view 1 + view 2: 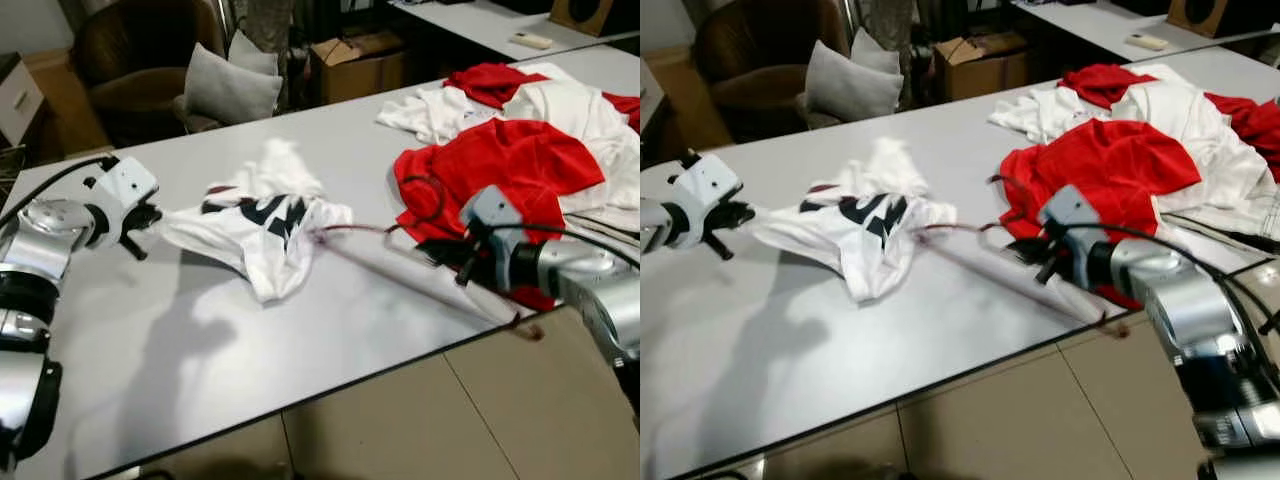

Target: Hang hanger

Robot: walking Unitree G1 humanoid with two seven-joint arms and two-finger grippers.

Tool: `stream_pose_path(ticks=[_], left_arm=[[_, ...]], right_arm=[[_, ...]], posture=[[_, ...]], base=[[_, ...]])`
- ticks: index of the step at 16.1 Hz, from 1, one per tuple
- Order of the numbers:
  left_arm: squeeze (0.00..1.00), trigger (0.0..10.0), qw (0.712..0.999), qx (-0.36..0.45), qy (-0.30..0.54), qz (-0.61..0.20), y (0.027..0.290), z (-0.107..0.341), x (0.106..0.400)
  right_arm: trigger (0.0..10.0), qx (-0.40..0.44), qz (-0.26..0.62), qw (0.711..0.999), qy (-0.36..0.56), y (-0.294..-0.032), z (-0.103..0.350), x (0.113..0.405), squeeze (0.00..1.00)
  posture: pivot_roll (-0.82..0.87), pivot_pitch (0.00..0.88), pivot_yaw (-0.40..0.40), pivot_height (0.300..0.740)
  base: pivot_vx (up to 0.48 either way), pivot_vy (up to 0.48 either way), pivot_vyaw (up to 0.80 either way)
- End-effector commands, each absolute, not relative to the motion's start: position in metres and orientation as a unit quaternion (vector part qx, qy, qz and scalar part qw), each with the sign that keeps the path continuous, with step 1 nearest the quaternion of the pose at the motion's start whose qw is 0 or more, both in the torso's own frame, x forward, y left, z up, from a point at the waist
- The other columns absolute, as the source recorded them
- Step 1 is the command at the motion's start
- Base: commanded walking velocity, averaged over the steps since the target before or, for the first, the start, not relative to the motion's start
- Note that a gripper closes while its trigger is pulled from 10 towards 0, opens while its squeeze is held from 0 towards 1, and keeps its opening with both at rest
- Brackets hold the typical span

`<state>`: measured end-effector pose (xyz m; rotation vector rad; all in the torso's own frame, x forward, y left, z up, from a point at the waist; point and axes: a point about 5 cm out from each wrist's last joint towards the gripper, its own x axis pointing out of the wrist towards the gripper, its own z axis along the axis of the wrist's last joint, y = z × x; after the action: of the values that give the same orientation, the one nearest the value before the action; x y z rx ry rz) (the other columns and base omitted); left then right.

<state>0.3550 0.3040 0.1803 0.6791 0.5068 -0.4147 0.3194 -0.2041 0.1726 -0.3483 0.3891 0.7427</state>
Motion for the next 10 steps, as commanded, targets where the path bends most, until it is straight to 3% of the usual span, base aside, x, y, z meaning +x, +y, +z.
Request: stream_pose_path(ticks=[1, 4, 6, 7, 8, 9, 10], left_arm=[[0.0, 0.0, 0.868, 0.347, 0.278, -0.22, 0.313, 0.176, 0.346], [0.0, 0.0, 0.833, 0.35, 0.317, -0.288, 0.318, 0.166, 0.326], [0.0, 0.0, 0.843, 0.324, 0.288, -0.319, 0.309, 0.166, 0.323], [0.0, 3.5, 0.849, 0.329, 0.256, -0.324, 0.303, 0.169, 0.324], [0.0, 10.0, 0.872, 0.337, 0.222, -0.278, 0.301, 0.175, 0.332], [0.43, 10.0, 0.886, 0.314, 0.209, -0.268, 0.3, 0.18, 0.336], [1.0, 10.0, 0.887, 0.318, 0.2, -0.267, 0.301, 0.185, 0.335]], right_arm=[[10.0, -0.18, 0.325, 0.914, 0.164, -0.209, 0.18, 0.327, 0.0], [10.0, -0.191, 0.277, 0.93, 0.146, -0.223, 0.181, 0.332, 0.0], [10.0, -0.176, 0.266, 0.941, 0.112, -0.225, 0.19, 0.333, 0.0], [10.0, -0.161, 0.273, 0.945, 0.081, -0.223, 0.199, 0.332, 0.0], [10.0, -0.126, 0.315, 0.94, 0.038, -0.213, 0.212, 0.326, 0.0], [10.0, -0.108, 0.373, 0.921, 0.02, -0.2, 0.218, 0.314, 0.0], [10.0, -0.096, 0.433, 0.896, 0.019, -0.186, 0.219, 0.301, 0.0]], posture=[[0.01, 0.0, 0.123, 0.74], [0.01, 0.0, 0.12, 0.74], [0.01, 0.0, 0.115, 0.74], [0.01, 0.0, 0.112, 0.74], [0.02, 0.0, 0.107, 0.74], [0.01, 0.0, 0.105, 0.74], [0.01, 0.0, 0.108, 0.74]], base=[[0.0, 0.0, 0.0], [0.0, 0.0, 0.0], [0.0, 0.0, 0.0], [0.0, 0.0, 0.0], [0.0, 0.0, 0.0], [0.0, 0.0, 0.0], [0.0, 0.0, 0.0]])
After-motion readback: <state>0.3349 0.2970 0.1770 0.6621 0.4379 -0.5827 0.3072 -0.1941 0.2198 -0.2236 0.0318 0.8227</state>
